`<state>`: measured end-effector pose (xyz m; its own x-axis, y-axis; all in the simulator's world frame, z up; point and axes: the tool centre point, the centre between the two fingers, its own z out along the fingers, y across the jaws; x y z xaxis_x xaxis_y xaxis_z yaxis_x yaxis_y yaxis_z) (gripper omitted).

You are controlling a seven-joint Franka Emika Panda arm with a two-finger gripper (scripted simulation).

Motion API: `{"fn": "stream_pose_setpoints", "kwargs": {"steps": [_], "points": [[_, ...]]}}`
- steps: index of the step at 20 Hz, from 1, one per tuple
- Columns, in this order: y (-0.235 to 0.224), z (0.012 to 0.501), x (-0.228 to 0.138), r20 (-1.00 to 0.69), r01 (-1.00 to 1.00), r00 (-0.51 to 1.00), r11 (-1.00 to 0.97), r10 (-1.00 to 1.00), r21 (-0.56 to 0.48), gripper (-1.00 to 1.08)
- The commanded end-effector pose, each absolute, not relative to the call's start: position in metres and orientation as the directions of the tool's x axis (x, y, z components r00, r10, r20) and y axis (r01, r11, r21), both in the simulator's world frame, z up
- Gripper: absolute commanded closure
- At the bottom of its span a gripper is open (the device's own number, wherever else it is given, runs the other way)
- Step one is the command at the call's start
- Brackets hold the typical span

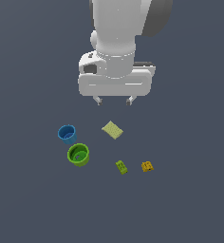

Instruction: Pick up a designated object from a clutter of objects.

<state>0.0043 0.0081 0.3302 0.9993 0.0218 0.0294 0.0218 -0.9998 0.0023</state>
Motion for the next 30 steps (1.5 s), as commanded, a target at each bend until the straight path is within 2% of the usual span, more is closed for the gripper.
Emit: {"fn": "stream_pose_setpoints", "kwargs": {"steps": [1, 17, 30], "points": [[0.008, 0.33, 0.004, 0.029, 0.022, 0.999, -1.0, 0.022, 0.002, -0.92], [0.016, 0.317, 0.001, -0.001, -0.009, 1.0, -1.0, -0.009, -0.027, -0.92], [0.021, 0.263, 0.04, 0.0, 0.123, 0.992, -0.992, 0.123, -0.011, -0.92]]}}
